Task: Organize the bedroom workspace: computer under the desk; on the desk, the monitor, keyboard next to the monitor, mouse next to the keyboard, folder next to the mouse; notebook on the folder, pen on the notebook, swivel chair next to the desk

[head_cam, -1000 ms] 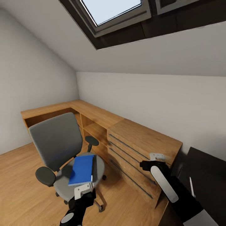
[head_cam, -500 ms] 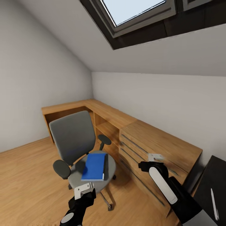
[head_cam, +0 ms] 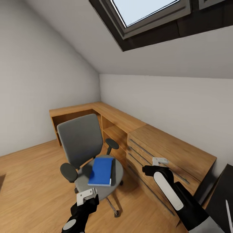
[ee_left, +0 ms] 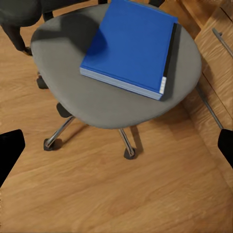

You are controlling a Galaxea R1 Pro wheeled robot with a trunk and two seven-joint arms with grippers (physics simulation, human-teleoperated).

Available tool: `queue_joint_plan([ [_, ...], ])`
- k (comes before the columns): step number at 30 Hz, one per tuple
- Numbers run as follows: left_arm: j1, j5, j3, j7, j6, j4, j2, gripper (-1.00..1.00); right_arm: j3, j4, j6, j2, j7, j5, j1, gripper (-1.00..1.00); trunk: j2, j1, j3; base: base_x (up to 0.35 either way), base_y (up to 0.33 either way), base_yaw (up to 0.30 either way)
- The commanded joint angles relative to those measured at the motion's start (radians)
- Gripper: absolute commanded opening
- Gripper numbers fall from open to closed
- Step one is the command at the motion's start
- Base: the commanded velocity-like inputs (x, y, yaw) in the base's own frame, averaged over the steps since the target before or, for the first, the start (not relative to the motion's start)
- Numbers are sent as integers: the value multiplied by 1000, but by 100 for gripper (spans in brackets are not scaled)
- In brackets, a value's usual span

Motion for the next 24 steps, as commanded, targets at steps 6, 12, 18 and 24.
queue_joint_plan([
  [6,0,8,-1,7,3,0,-1,100,2,-1,-38,-3,-13,-9,-1,100,-1,0,2,0,0,244],
  [12,0,9,-1,7,3,0,-1,100,3,0,-39,-2,-13,-9,-1,100,-1,0,4,0,0,240],
  [18,0,9,-1,7,3,1,-1,100,18,0,-40,-2,-14,-9,-1,100,-1,0,5,0,0,50],
  [24,0,9,-1,7,3,0,-1,100,20,-2,-41,-2,-35,-9,-1,100,-1,0,5,0,0,1],
])
